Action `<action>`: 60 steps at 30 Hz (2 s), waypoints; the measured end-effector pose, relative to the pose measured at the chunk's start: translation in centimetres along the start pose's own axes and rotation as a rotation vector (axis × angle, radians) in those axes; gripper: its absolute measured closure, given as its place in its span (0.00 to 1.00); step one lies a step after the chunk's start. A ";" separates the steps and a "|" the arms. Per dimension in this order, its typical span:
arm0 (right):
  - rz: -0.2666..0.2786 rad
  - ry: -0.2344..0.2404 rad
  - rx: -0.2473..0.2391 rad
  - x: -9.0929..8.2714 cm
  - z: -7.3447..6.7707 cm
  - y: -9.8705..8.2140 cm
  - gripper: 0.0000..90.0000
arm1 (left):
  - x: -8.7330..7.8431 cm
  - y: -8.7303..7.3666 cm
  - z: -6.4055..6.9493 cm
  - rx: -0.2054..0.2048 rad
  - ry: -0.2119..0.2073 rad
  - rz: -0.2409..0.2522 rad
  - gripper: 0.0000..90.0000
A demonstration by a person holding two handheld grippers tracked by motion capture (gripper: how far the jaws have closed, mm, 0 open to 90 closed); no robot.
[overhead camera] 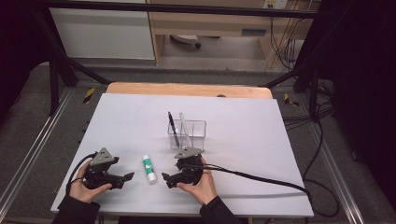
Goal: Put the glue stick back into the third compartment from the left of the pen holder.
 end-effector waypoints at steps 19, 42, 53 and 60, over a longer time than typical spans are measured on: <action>0.007 0.029 -0.001 2.9 -3.6 0.1 0.10 | -0.3 0.0 -0.3 -0.007 0.009 0.008 0.12; 0.000 0.005 -0.027 4.4 -5.6 -0.8 0.58 | -0.3 0.0 -0.3 -0.009 0.008 0.009 0.12; -0.002 -0.050 0.043 4.5 -5.3 -0.9 0.72 | -0.5 0.1 -0.3 -0.005 0.013 0.013 0.12; -0.011 -0.039 0.087 4.4 -5.2 -0.8 0.73 | -0.7 0.2 -0.2 0.001 0.011 0.021 0.12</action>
Point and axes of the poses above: each handheld gripper's, and its own axes: x roughly forward along the jaws, y roughly out of its top, z roughly to its right, the point moved 4 cm from there along x, roughly forward along the jaws, and after that the axes turned 7 degrees about x, right-handed, at the moved point
